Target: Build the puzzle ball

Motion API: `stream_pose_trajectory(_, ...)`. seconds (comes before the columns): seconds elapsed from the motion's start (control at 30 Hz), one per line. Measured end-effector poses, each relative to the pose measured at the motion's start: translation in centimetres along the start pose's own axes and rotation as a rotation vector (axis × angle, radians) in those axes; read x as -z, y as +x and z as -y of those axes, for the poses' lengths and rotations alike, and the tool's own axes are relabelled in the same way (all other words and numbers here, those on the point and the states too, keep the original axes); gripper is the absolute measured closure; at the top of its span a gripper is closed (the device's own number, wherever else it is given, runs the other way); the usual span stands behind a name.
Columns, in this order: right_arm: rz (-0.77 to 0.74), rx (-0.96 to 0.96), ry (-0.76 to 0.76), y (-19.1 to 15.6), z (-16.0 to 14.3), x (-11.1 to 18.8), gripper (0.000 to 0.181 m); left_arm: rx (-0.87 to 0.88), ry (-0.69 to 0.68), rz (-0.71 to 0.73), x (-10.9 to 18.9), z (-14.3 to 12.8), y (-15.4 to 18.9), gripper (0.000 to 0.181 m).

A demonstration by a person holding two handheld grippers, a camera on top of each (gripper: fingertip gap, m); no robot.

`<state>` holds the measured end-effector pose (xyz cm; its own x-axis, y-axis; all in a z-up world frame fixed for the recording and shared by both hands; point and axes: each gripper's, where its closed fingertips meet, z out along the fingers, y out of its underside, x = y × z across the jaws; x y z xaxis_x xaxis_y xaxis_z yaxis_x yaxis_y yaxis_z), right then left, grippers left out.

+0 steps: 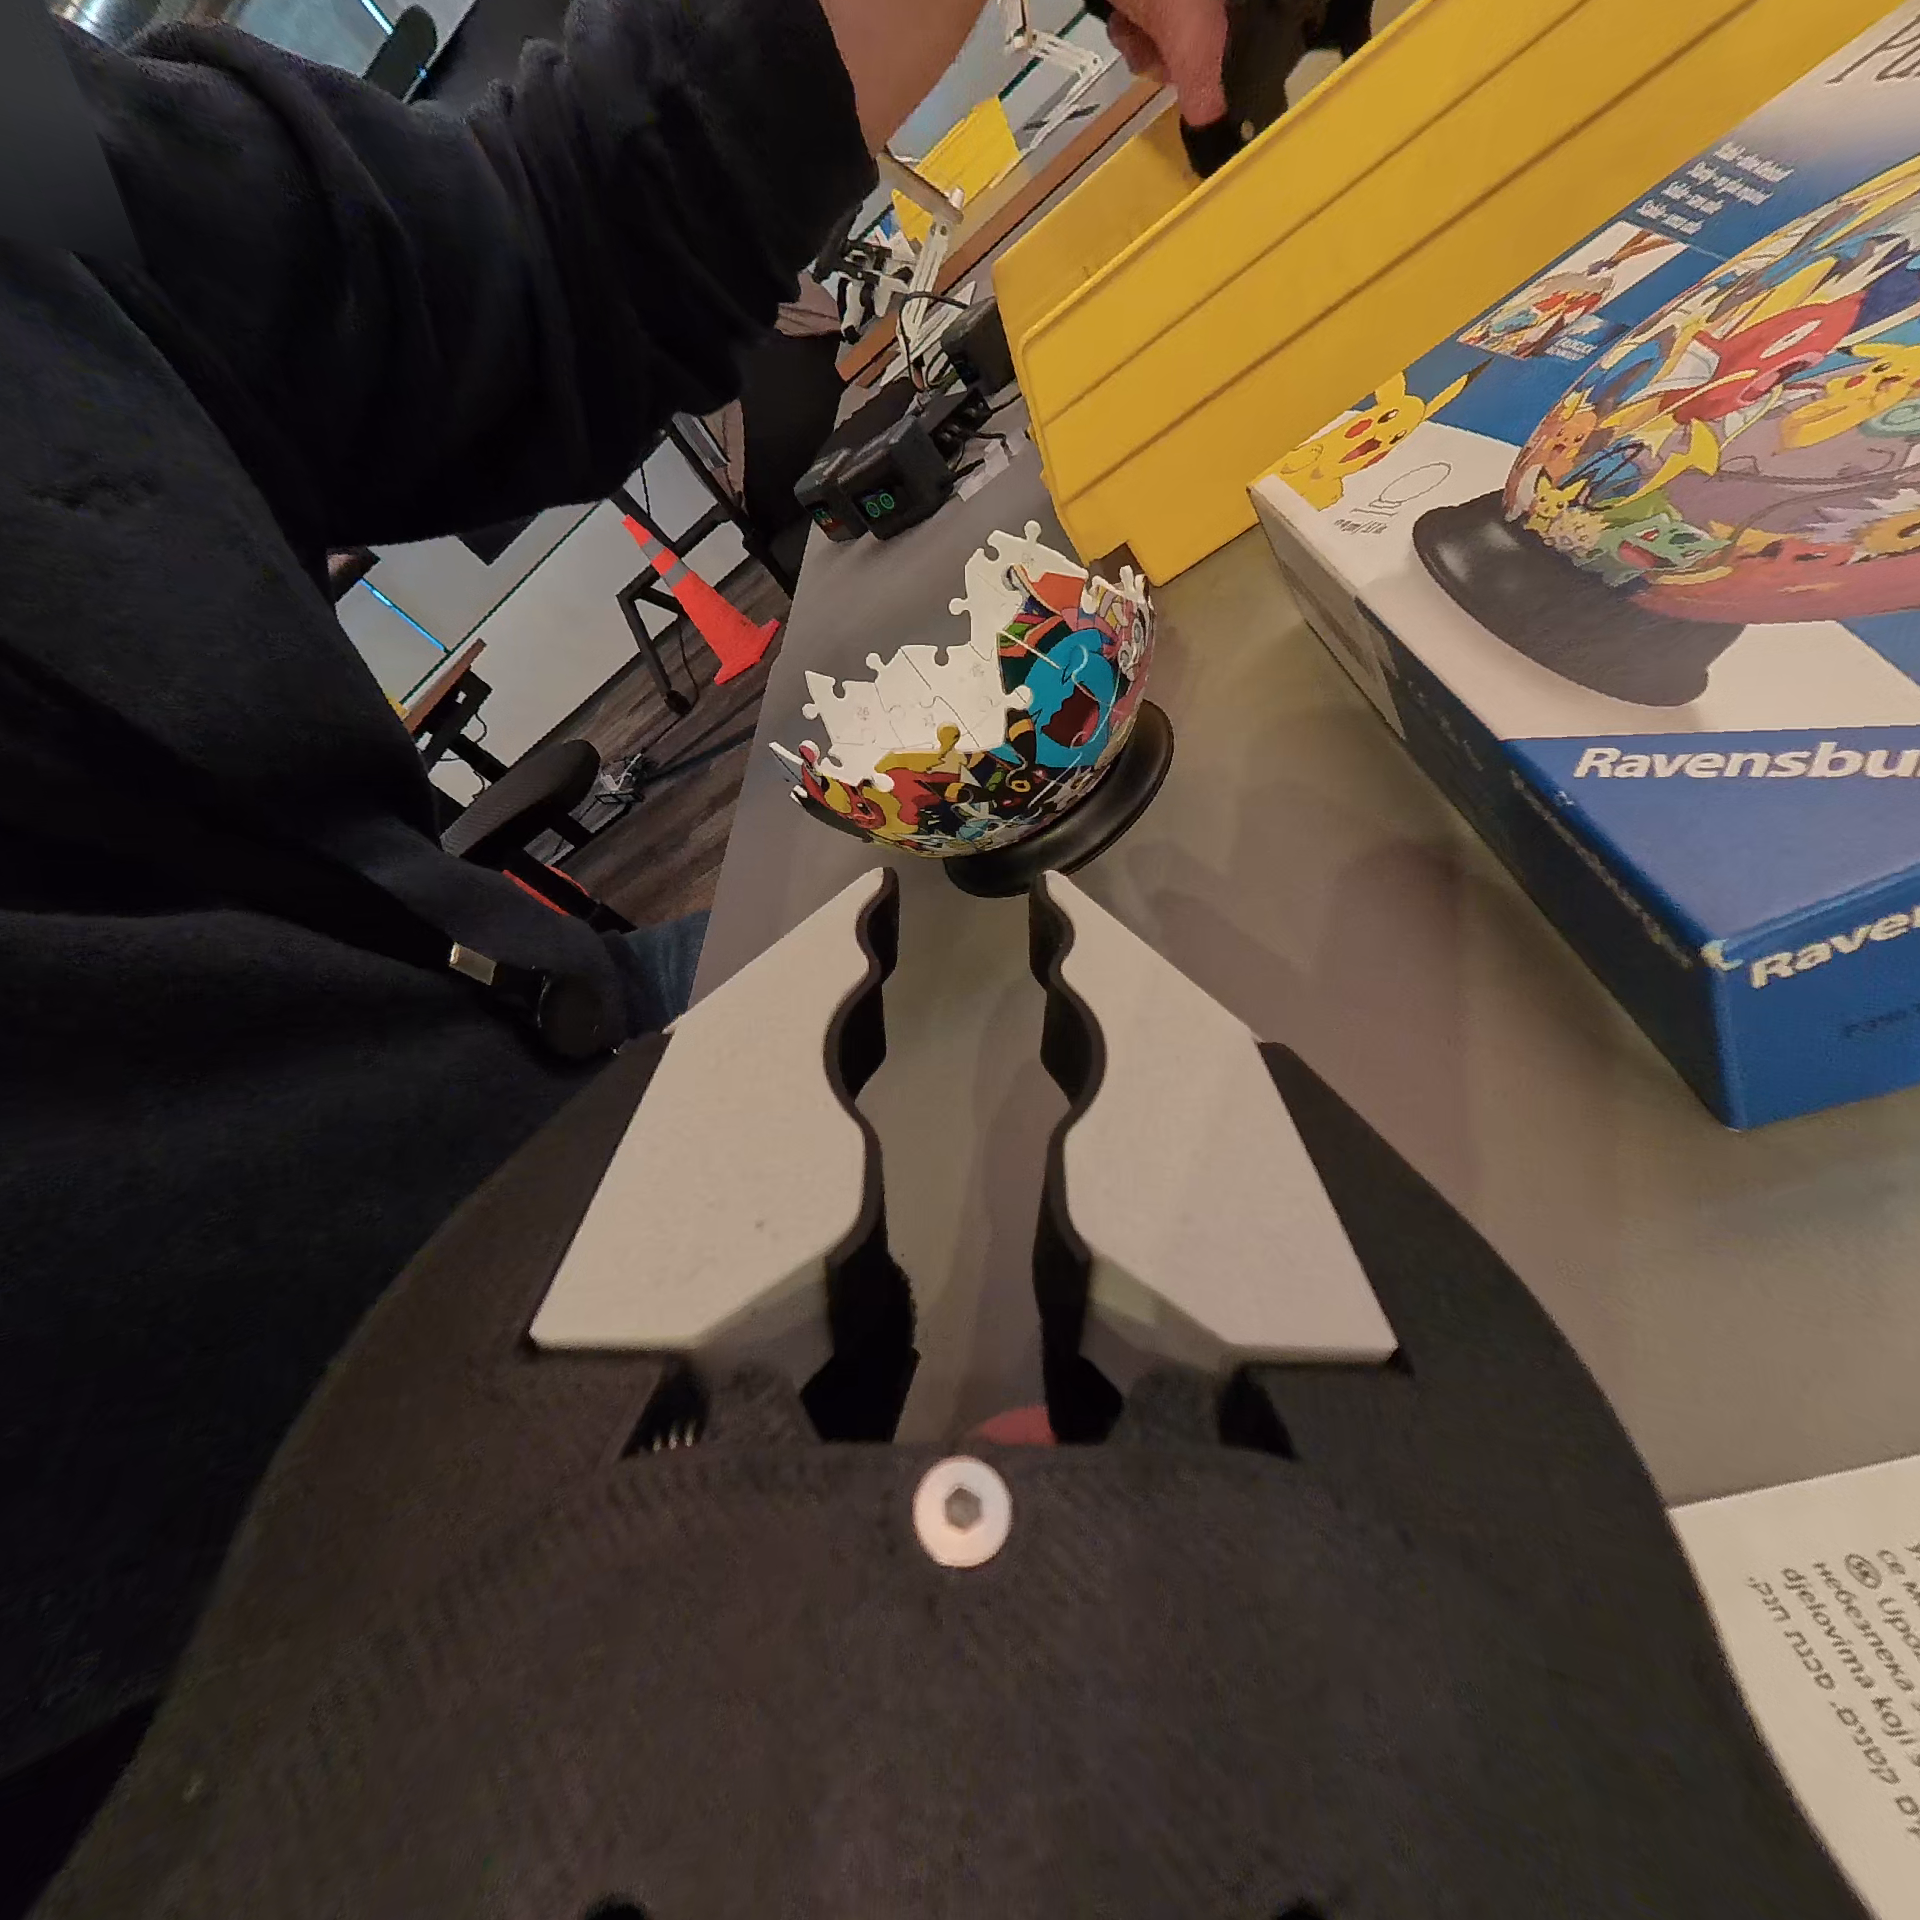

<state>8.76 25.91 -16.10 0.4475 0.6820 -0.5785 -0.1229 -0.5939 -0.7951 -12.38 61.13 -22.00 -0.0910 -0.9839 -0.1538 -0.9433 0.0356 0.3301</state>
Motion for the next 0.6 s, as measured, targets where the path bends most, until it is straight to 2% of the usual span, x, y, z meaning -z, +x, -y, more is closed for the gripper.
stream_pose_trajectory(0.1,-0.003,0.001,-0.004,0.0,-0.1,0.0,0.157,-0.036,-0.024,0.004,-0.6,0.2,0.6,0.163)
stream_pose_trajectory(0.23,-0.006,0.001,-0.006,0.1,-0.1,-0.1,0.157,-0.028,0.045,0.095,0.0,2.1,-1.2,0.164)
stream_pose_trajectory(0.3,-0.008,0.002,-0.005,0.1,-0.1,-0.1,0.157,0.013,0.112,0.188,1.1,2.9,-3.2,0.163)
stream_pose_trajectory(0.33,-0.008,0.002,-0.004,0.1,-0.1,0.0,0.158,0.034,0.143,0.170,1.6,3.0,-3.3,0.162)
stream_pose_trajectory(0.43,-0.004,-0.001,-0.004,0.1,-0.1,0.0,0.157,0.034,0.139,0.114,2.6,1.8,-2.3,0.160)
stream_pose_trajectory(0.5,-0.001,-0.002,-0.003,0.1,0.0,0.0,0.157,-0.014,0.084,0.040,2.2,0.5,-0.3,0.156)
stream_pose_trajectory(0.6,-0.001,-0.001,-0.001,0.0,0.0,0.0,0.157,-0.106,-0.007,0.044,0.8,-1.1,1.7,0.154)
